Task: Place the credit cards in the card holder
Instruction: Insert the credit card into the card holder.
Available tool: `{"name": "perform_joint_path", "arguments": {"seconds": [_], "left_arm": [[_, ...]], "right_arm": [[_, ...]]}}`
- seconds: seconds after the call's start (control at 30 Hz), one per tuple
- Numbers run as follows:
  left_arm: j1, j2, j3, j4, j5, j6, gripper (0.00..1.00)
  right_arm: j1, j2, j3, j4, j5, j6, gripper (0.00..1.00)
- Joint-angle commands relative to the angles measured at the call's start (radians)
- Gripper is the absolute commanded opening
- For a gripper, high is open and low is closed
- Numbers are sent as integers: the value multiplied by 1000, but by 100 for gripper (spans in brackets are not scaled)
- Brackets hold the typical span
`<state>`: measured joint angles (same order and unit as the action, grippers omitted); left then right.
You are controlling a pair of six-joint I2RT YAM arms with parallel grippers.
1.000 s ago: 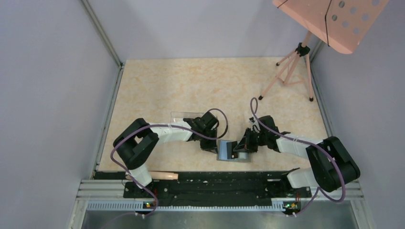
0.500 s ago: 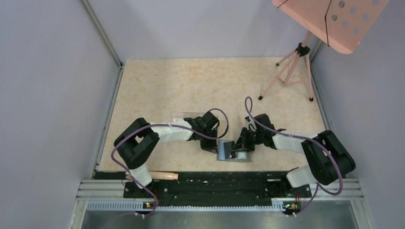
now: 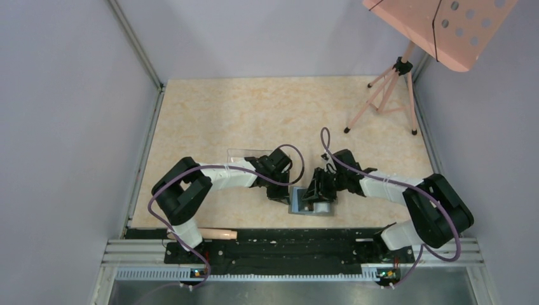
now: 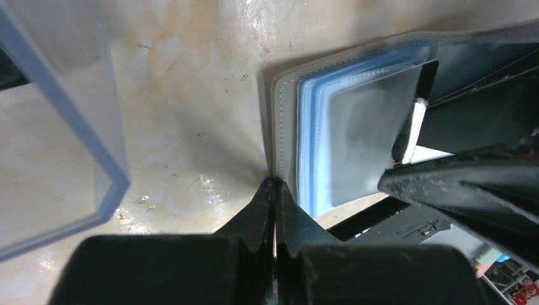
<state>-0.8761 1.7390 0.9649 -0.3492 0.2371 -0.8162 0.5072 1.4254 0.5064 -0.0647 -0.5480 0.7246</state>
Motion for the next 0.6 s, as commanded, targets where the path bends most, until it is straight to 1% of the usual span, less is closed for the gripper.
{"name": "perform_joint_path", "arguments": {"seconds": [0.0, 0.13, 0.33, 0.43, 0.53, 0.57], "left_arm": [[-22, 38, -2, -14, -26, 7, 0], [-23, 42, 5, -15, -23, 11, 0], [-24, 44, 11, -15, -19, 10, 0], [-26, 44, 18, -20, -17, 10, 0], [-30, 41, 25, -23, -13, 8, 0], [-31, 40, 27, -24, -10, 5, 0]], "right_arm": [[22, -39, 18, -114, 119, -54, 48], [37, -45, 27, -125, 134, -55, 56], [52, -3, 52, -121, 128, -59, 58], [66, 27, 70, -104, 108, -46, 54], [79, 61, 79, -70, 80, -3, 43], [83, 72, 83, -61, 73, 9, 41]]}}
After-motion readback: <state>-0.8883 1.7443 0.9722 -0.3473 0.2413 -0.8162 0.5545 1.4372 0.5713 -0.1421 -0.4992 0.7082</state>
